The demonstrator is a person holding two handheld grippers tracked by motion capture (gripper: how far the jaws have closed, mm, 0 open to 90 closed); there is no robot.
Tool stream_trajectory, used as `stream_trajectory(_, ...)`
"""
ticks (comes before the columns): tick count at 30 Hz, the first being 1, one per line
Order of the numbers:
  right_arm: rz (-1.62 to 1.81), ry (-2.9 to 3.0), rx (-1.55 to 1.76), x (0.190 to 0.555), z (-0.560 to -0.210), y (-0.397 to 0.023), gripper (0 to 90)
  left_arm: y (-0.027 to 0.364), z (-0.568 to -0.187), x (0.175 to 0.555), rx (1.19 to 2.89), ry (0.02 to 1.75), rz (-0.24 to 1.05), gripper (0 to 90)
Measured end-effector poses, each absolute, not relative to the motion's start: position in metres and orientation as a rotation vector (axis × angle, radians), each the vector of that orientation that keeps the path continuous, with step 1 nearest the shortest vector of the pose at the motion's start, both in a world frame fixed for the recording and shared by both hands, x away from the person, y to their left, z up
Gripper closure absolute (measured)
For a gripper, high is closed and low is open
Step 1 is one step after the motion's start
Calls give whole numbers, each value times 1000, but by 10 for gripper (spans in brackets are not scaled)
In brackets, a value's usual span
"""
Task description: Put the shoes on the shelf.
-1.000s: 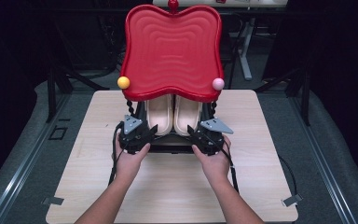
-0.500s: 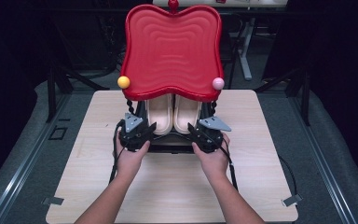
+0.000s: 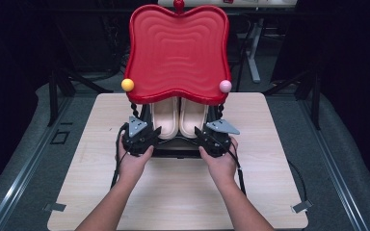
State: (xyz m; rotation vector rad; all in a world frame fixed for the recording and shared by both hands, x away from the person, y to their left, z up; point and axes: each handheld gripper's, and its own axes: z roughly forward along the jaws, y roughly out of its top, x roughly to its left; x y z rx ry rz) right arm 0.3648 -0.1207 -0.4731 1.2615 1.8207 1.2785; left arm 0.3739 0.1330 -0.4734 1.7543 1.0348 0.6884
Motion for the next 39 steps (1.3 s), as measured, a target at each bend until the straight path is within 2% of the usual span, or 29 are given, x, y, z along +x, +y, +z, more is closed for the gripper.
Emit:
stream_trajectory(26,1264,1825,1246,358,-469,-125,613,139,-466,365,1734,1043,648,521)
stream_trajectory(39,1257,1837,1161,335,-458,-136,567,148,-459,346,1762,1000,657,490)
